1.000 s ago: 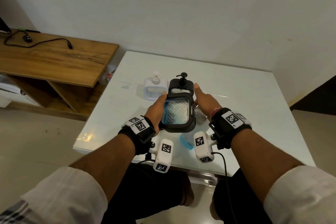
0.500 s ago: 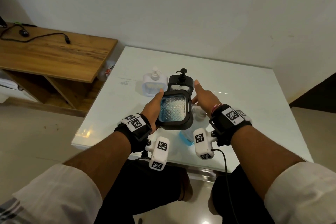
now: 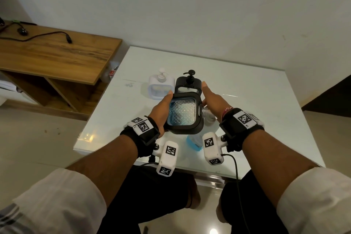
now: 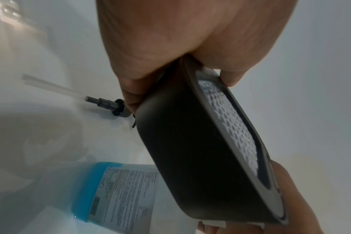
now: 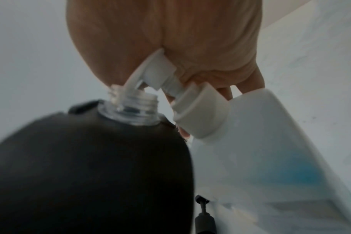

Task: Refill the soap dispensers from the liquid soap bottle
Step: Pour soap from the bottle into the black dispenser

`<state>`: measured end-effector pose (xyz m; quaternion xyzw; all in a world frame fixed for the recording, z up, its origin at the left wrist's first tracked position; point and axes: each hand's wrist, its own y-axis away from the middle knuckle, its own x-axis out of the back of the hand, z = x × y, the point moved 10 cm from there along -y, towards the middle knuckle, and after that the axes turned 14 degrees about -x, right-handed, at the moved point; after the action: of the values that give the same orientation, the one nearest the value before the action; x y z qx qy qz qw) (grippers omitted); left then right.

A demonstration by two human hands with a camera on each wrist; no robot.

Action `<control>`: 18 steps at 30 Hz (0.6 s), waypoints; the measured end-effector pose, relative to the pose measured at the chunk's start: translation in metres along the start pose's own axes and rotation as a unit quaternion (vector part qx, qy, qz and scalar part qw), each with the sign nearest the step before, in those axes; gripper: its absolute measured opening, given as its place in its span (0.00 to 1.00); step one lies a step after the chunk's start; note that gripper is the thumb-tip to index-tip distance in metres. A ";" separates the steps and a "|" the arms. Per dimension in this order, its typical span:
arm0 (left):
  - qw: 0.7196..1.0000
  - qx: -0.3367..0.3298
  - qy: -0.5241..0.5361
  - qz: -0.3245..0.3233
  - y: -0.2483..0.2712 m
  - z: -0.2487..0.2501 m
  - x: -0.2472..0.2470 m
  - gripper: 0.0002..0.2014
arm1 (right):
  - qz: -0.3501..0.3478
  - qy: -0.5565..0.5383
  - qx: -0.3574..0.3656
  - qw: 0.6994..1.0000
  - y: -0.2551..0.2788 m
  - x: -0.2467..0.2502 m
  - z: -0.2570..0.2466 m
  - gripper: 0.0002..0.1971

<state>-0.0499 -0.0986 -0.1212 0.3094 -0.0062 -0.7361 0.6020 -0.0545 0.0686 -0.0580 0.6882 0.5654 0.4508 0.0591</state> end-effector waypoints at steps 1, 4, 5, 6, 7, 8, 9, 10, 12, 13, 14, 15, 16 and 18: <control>1.000 0.001 -0.002 0.002 0.000 0.000 0.000 0.30 | 0.005 0.007 0.001 1.000 0.001 0.001 -0.001 0.42; 1.000 0.007 -0.008 0.007 0.000 -0.001 0.001 0.30 | 0.031 0.043 -0.014 0.999 -0.003 -0.001 0.002 0.41; 1.000 0.008 -0.010 0.008 0.000 -0.002 0.002 0.30 | 0.041 0.044 -0.018 0.998 -0.004 -0.001 0.003 0.42; 1.000 0.008 -0.012 0.008 0.000 -0.002 0.003 0.30 | 0.049 0.040 -0.018 0.998 -0.004 0.000 0.005 0.42; 1.000 0.007 -0.015 0.008 0.001 -0.001 0.002 0.30 | 0.051 0.032 -0.010 0.998 -0.005 0.002 0.004 0.42; 1.000 0.007 -0.017 0.006 0.001 -0.001 0.002 0.31 | 0.047 0.015 0.000 0.999 -0.004 0.002 0.003 0.41; 1.000 0.010 -0.021 0.003 0.002 -0.001 0.002 0.31 | 0.039 -0.006 0.010 0.999 -0.002 0.004 0.001 0.40; 1.000 0.015 -0.023 -0.001 0.003 -0.002 0.001 0.32 | 0.028 -0.027 0.019 0.999 0.000 0.005 -0.001 0.39; 1.000 0.026 -0.016 -0.005 0.006 -0.004 0.000 0.33 | 0.002 -0.060 0.029 0.998 0.005 0.006 -0.005 0.37; 0.999 0.030 -0.012 -0.003 0.007 -0.005 0.001 0.33 | -0.008 -0.069 0.032 0.997 0.007 0.007 -0.006 0.36; 0.999 0.032 -0.012 0.002 0.006 -0.005 0.003 0.34 | -0.015 -0.075 0.035 0.996 0.008 0.007 -0.008 0.36; 0.999 0.035 -0.013 0.008 0.007 -0.006 0.006 0.35 | -0.022 -0.078 0.039 0.996 0.007 0.006 -0.010 0.36; 0.999 0.039 -0.012 0.019 0.007 -0.006 0.010 0.35 | -0.028 -0.078 0.044 0.996 0.008 0.005 -0.011 0.36; 0.999 0.043 -0.003 0.032 0.007 -0.005 0.016 0.36 | -0.035 -0.074 0.057 0.995 0.010 0.003 -0.015 0.36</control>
<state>-0.0424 -0.1131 -0.1296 0.3329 -0.0496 -0.7165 0.6110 -0.0576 0.0614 -0.0420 0.7013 0.6084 0.3634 0.0770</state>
